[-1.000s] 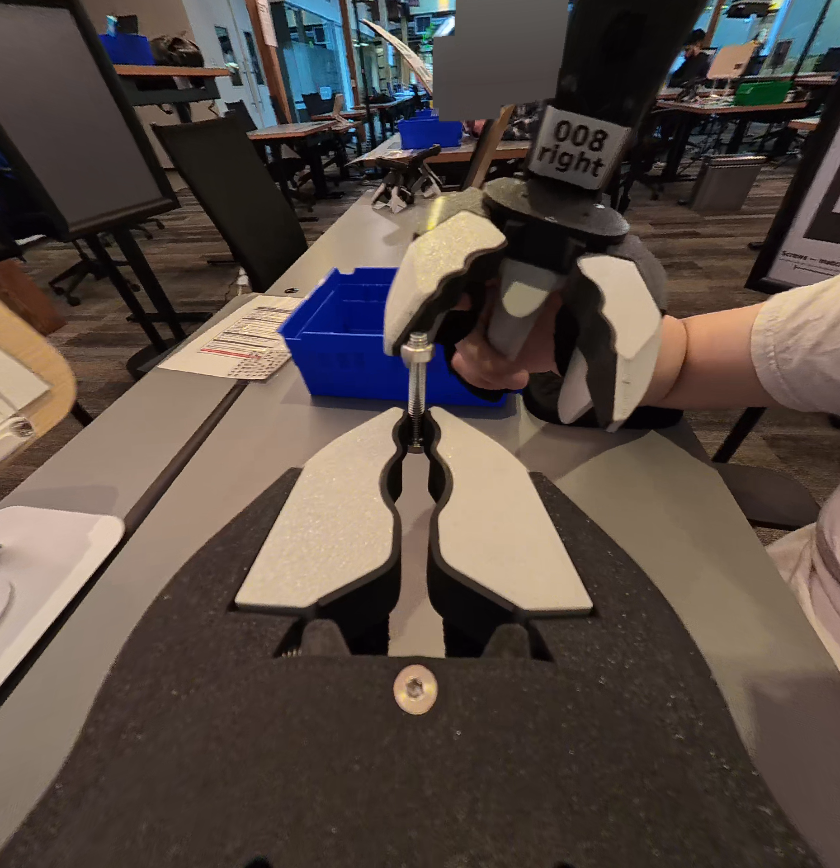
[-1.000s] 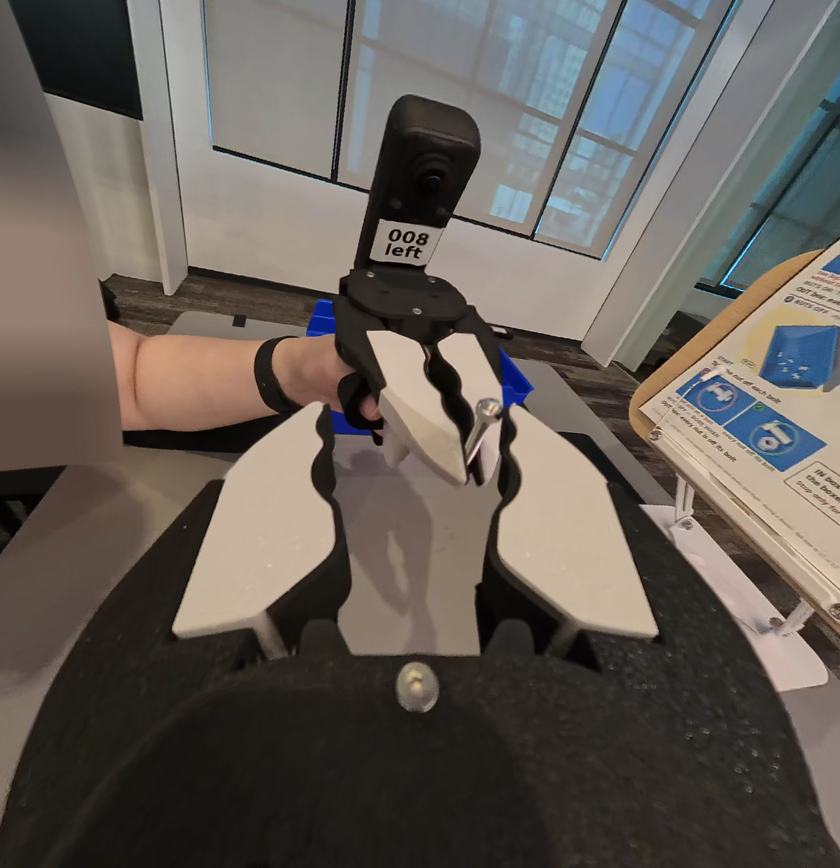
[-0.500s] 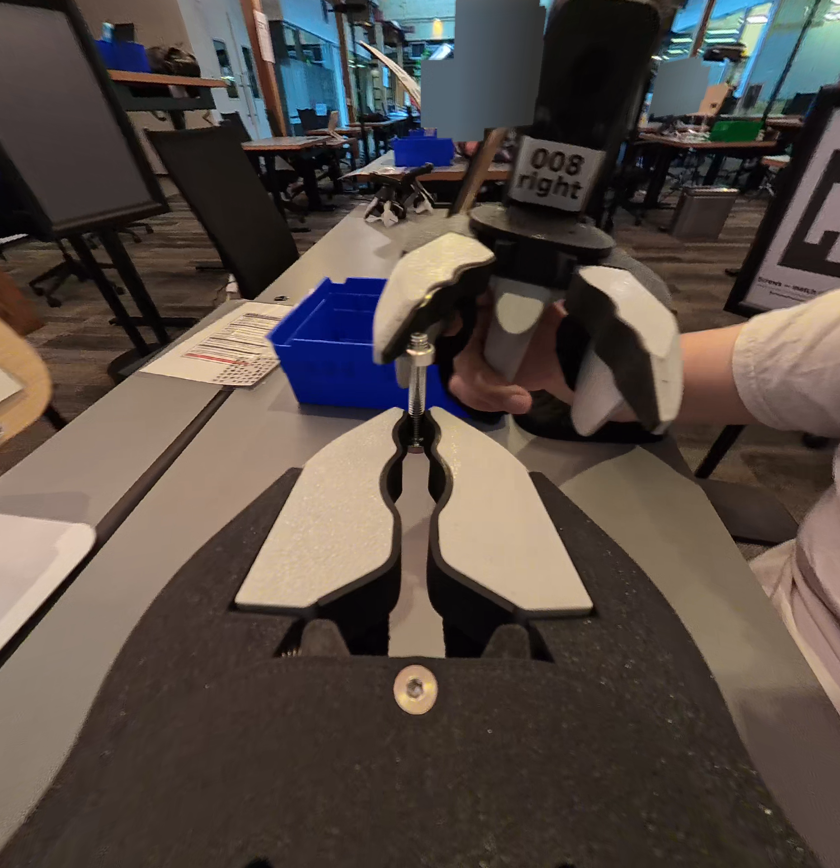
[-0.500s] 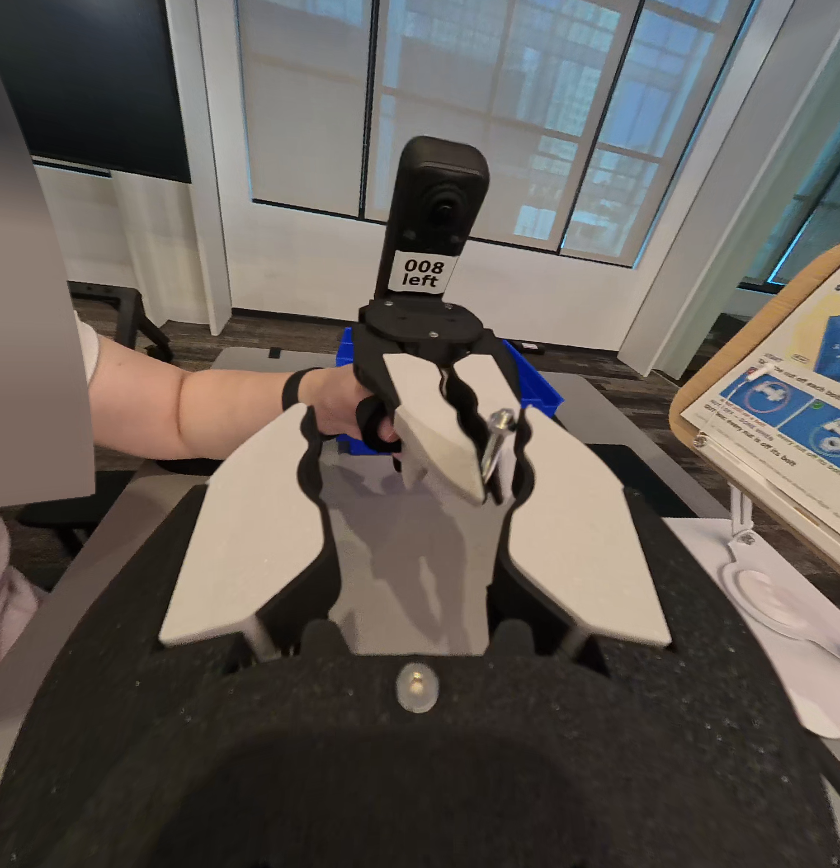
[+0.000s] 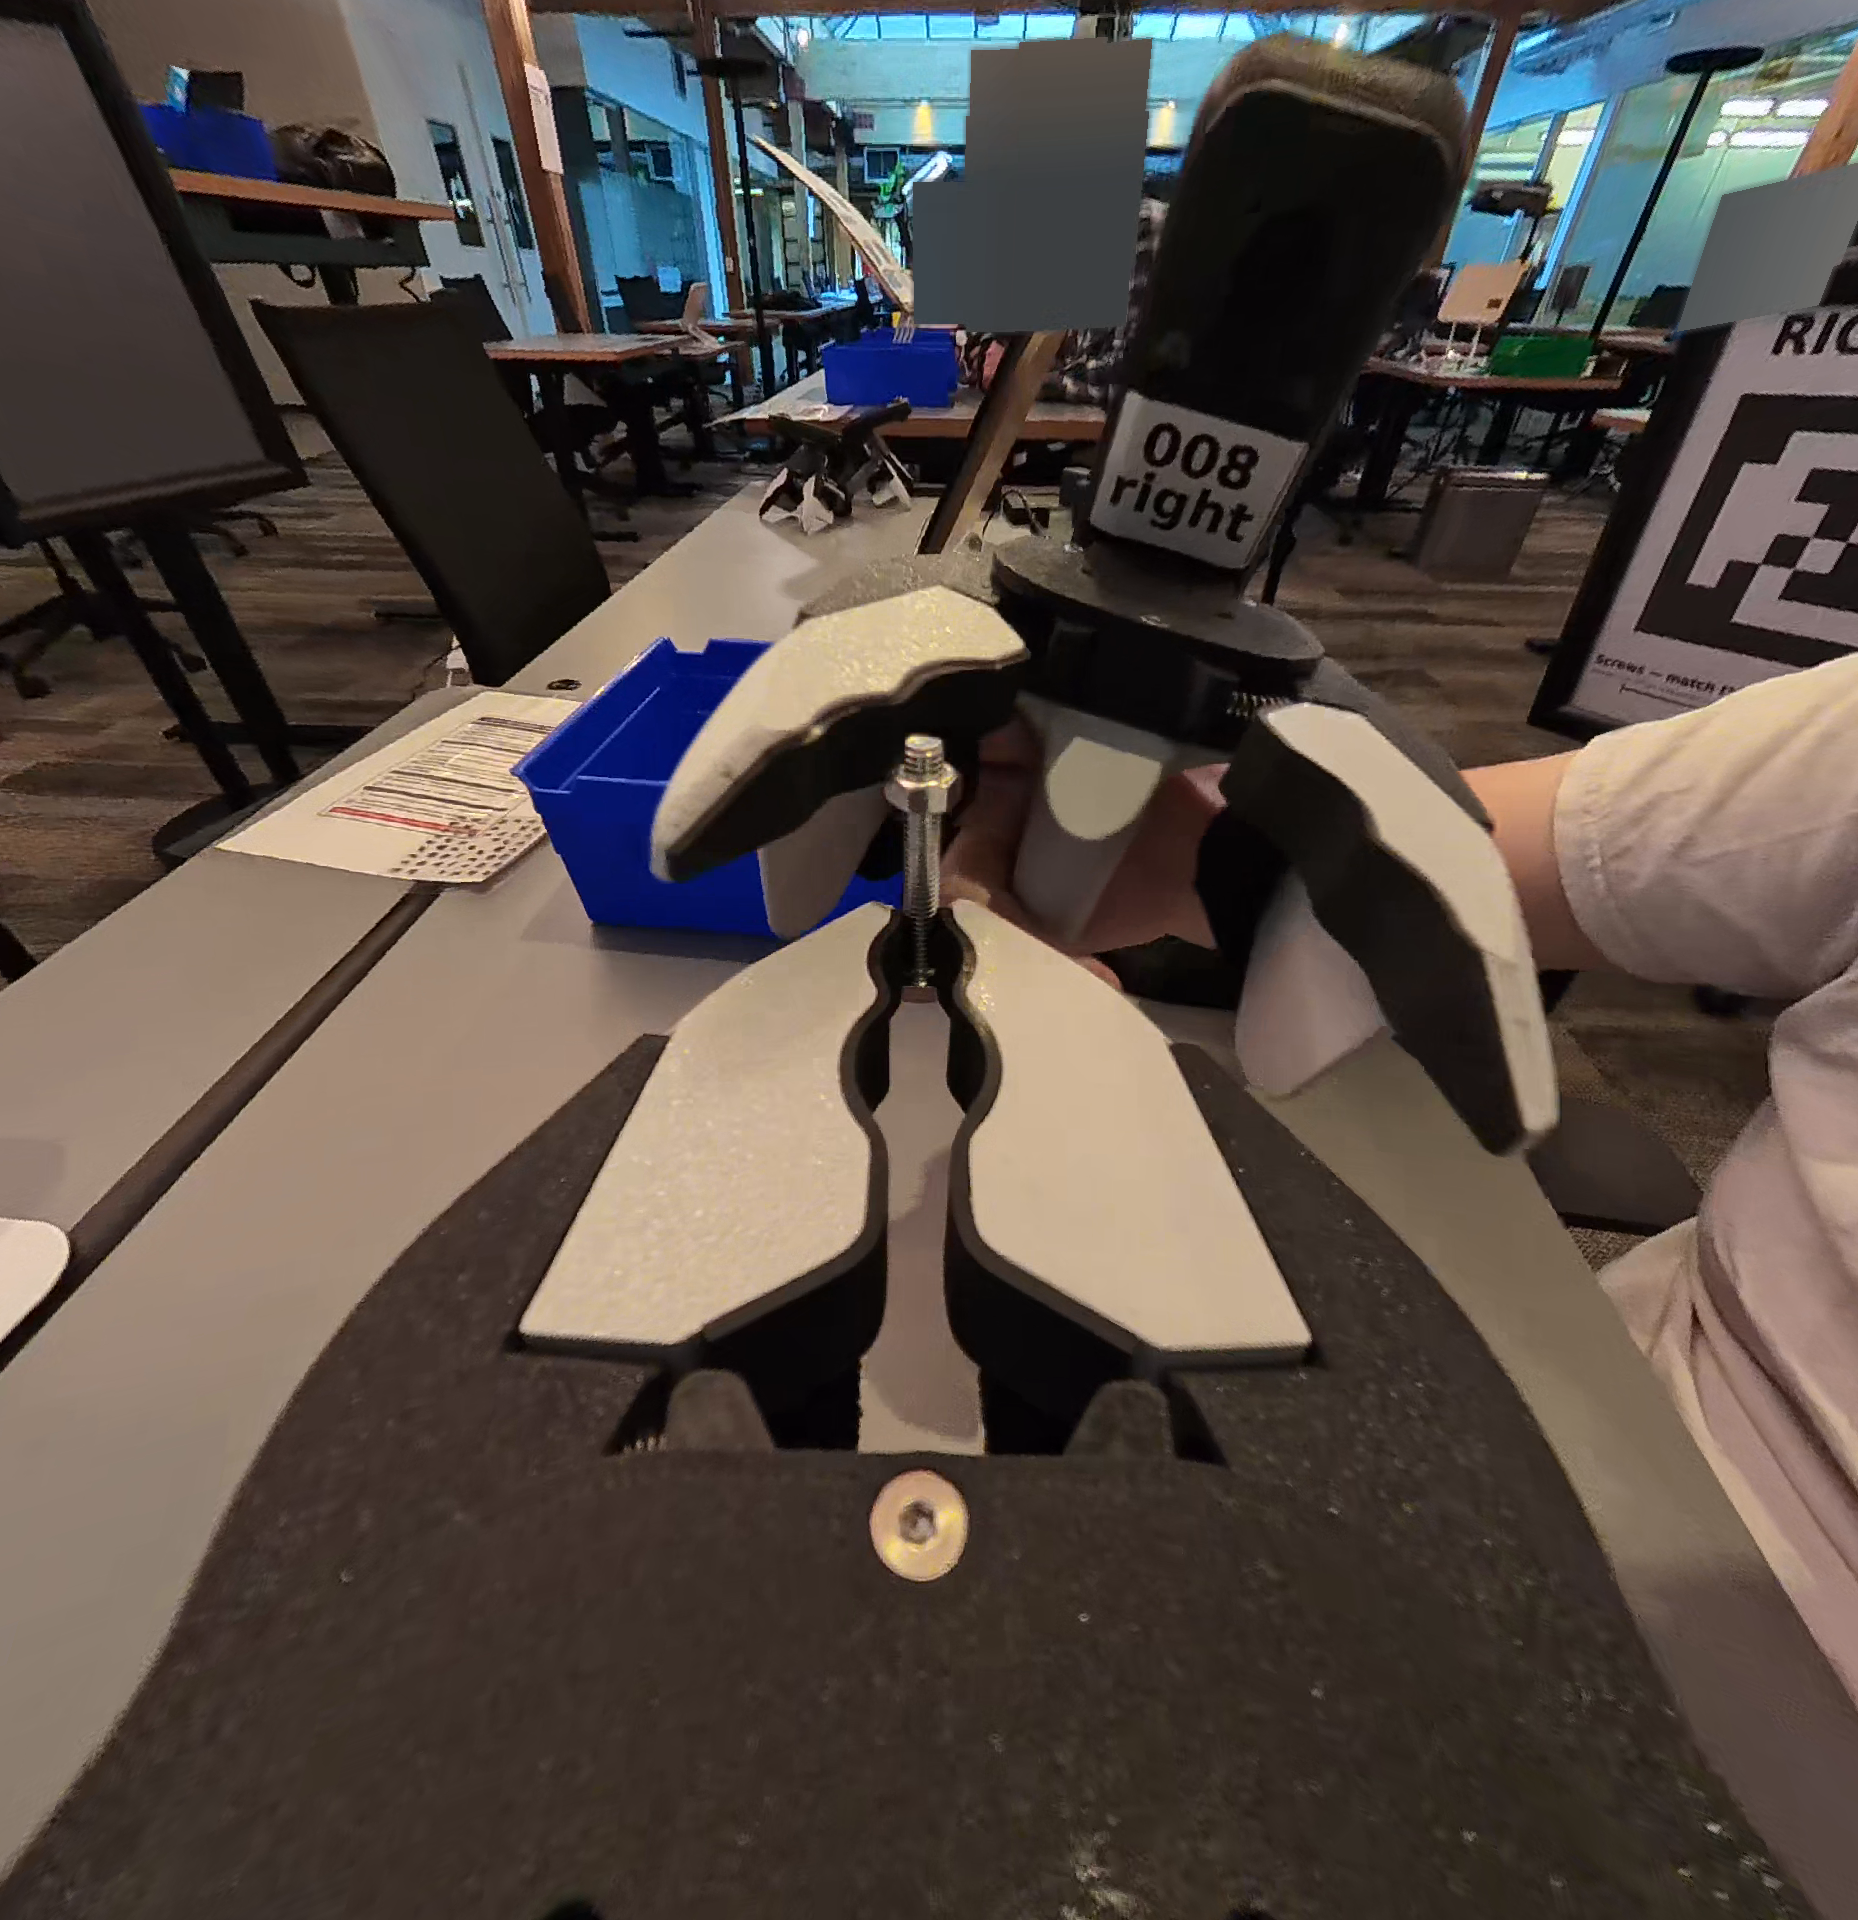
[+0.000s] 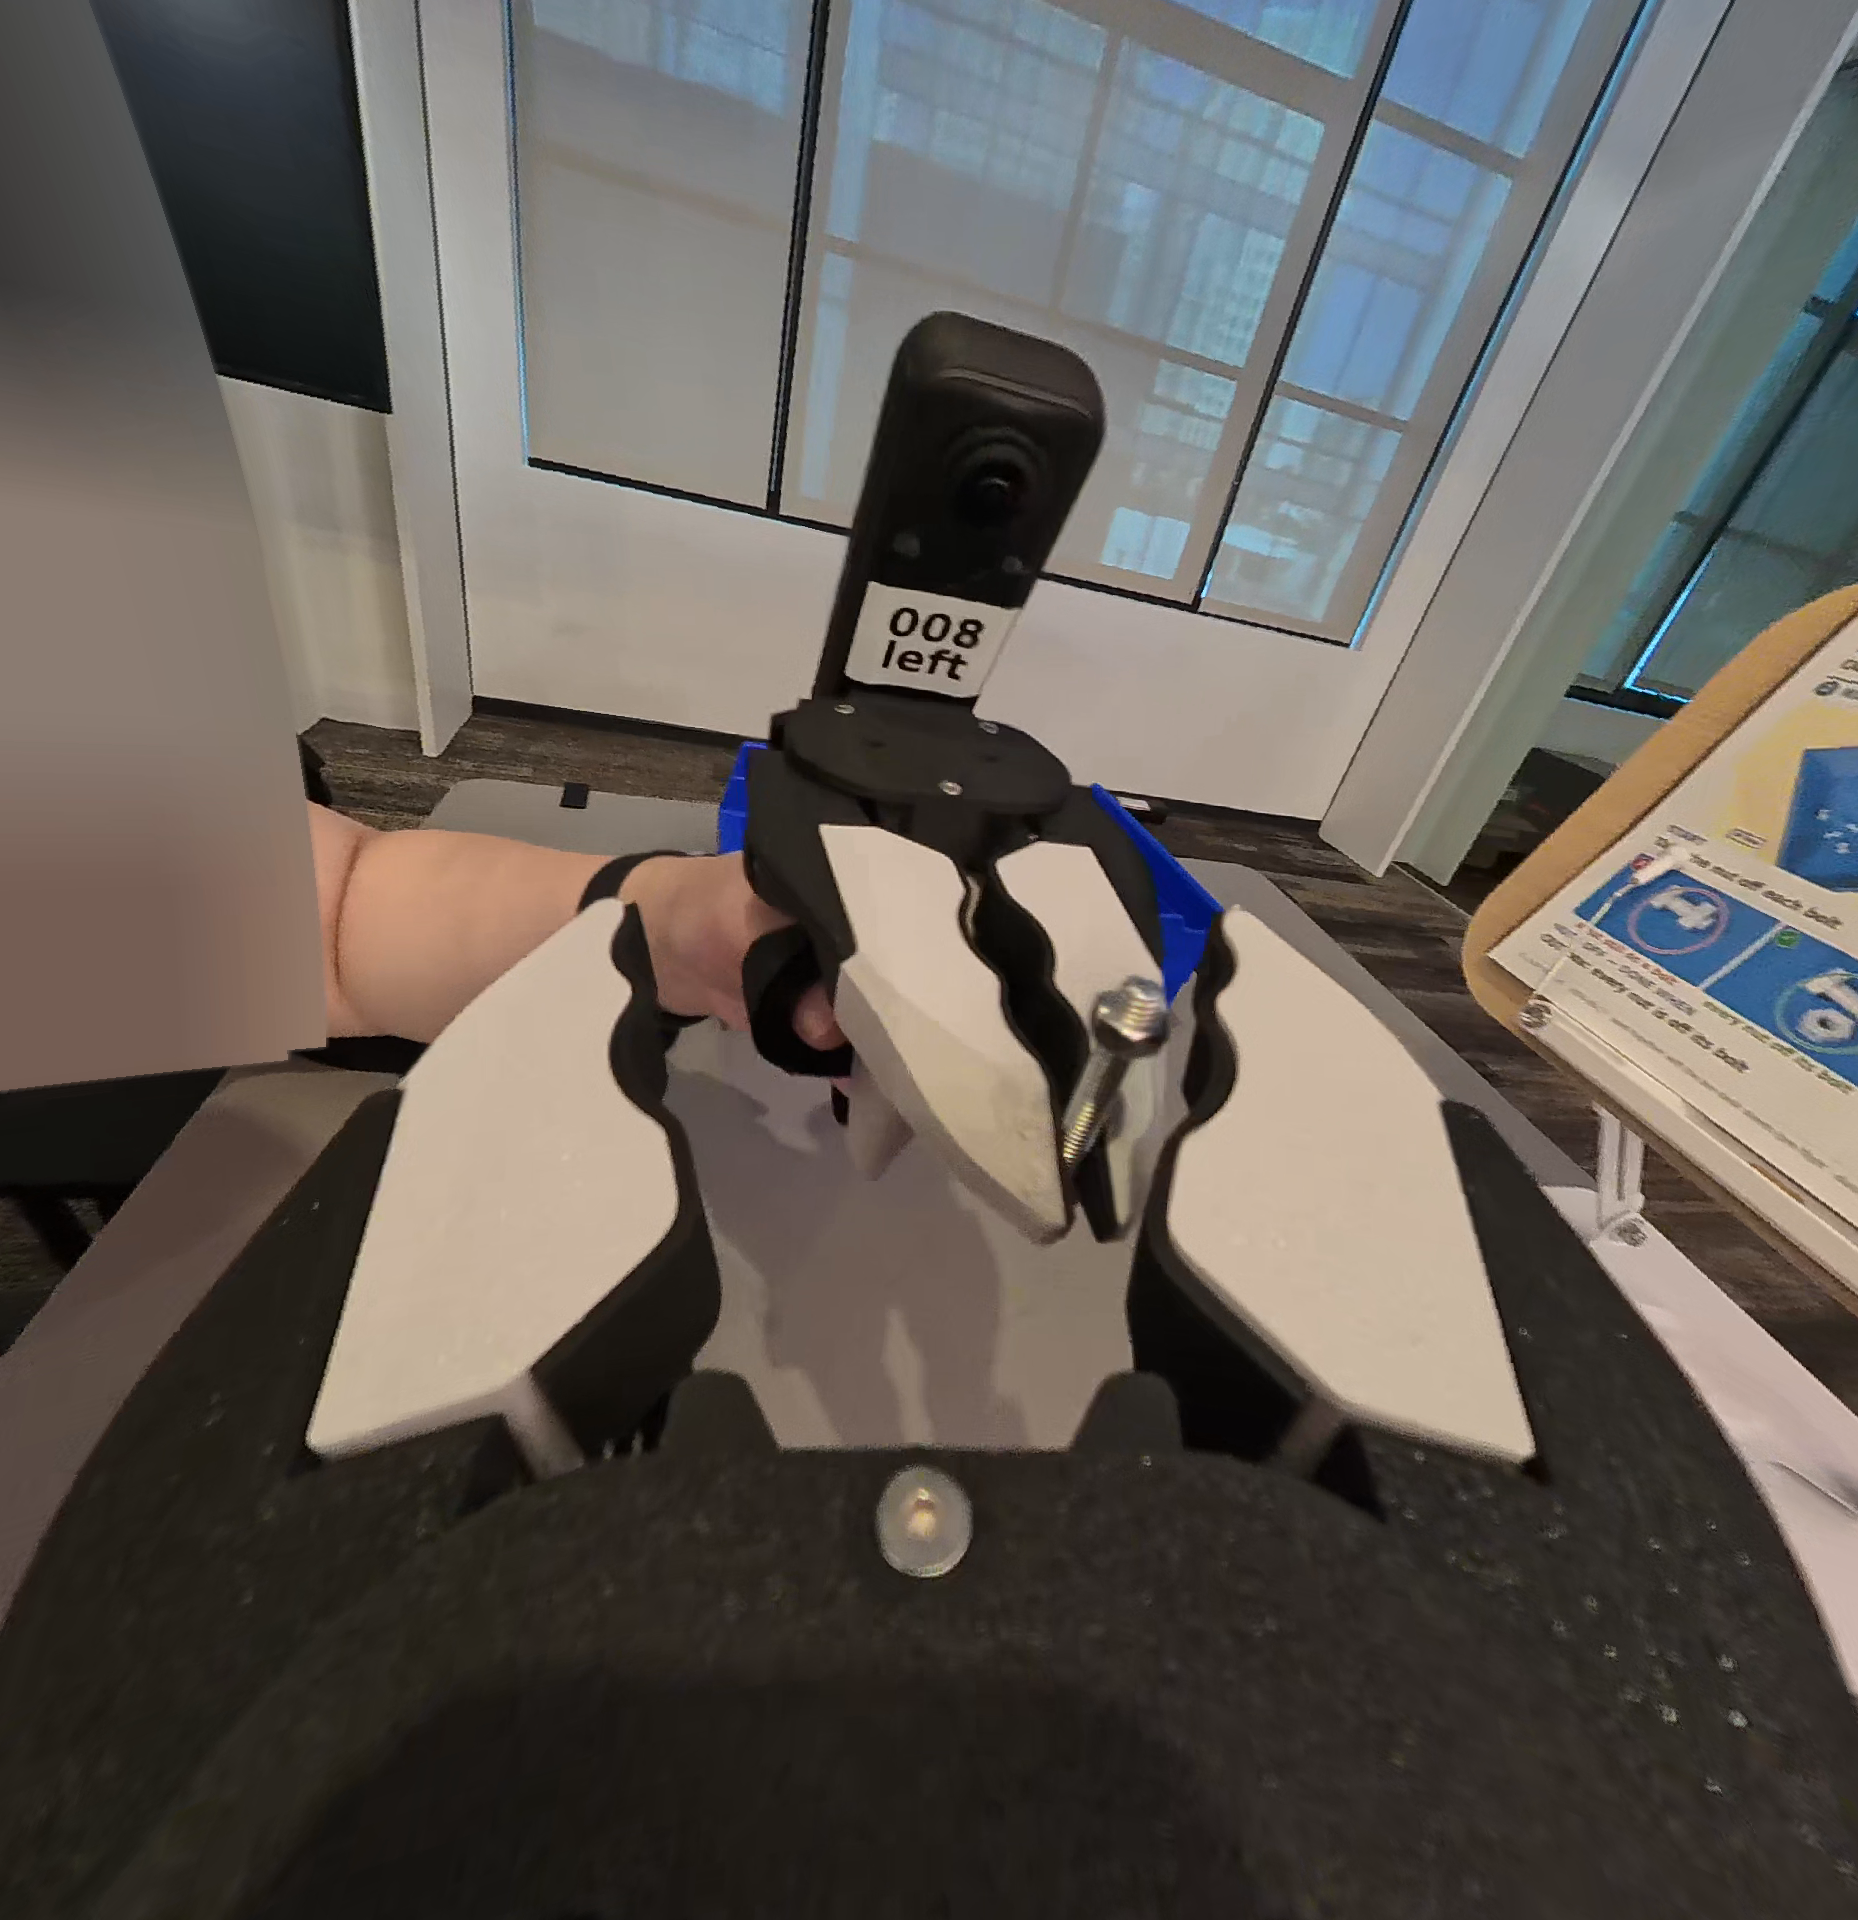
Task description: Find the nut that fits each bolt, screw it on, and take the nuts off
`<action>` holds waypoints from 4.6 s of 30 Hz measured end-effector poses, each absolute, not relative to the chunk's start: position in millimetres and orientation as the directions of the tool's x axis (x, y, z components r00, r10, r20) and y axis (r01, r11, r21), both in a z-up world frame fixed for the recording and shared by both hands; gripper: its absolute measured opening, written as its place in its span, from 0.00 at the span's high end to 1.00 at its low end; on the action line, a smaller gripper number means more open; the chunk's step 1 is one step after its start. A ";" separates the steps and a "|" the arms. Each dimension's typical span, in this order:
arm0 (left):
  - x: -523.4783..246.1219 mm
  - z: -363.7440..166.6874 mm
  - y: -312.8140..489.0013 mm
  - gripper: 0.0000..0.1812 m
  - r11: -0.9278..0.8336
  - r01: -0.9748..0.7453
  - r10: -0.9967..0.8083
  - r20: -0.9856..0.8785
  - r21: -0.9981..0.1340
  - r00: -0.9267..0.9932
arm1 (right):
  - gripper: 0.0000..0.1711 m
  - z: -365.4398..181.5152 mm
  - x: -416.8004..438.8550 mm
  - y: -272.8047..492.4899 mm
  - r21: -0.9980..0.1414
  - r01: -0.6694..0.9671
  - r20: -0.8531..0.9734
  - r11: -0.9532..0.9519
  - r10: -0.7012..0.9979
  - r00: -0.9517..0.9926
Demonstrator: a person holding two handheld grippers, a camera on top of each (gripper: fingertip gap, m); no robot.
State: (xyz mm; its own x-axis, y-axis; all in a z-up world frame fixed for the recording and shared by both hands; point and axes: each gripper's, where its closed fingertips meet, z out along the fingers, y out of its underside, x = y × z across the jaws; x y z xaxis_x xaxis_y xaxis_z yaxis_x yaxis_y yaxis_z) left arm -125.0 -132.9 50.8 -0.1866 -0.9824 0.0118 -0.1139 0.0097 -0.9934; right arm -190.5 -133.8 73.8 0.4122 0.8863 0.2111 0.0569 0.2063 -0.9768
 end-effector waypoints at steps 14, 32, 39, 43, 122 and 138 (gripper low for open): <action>-150.0 66.2 -77.8 0.98 -0.063 -0.030 -0.998 0.063 -0.998 0.008 | 0.43 89.3 -176.4 -128.7 -0.989 -0.117 0.032 0.086 0.916 0.400; -142.8 55.4 -77.9 0.98 -0.091 -0.065 -0.996 0.090 -0.994 0.014 | 0.46 76.1 -179.4 -124.9 -0.990 -0.011 0.119 0.137 0.895 0.431; -127.1 51.0 -123.1 0.98 0.000 -0.094 -0.986 0.016 -0.996 -0.165 | 0.44 68.5 -183.2 -122.0 -0.992 0.005 0.114 0.124 0.893 0.436; -119.2 42.0 -132.8 0.98 0.012 -0.144 -0.985 0.013 -0.990 -0.173 | 0.45 65.8 -192.3 -132.1 -0.989 0.025 0.143 0.145 0.910 0.390; -150.0 55.7 -94.7 0.87 -0.004 -0.196 -0.998 0.015 -0.981 -0.058 | 0.97 -132.4 188.1 -158.2 -0.116 0.296 -0.214 -0.948 0.315 0.925; -149.1 52.3 -94.9 0.87 -0.002 -0.209 -0.998 0.016 -0.978 -0.064 | 0.97 -155.8 219.3 -157.0 -0.060 0.299 -0.102 -0.952 0.304 0.947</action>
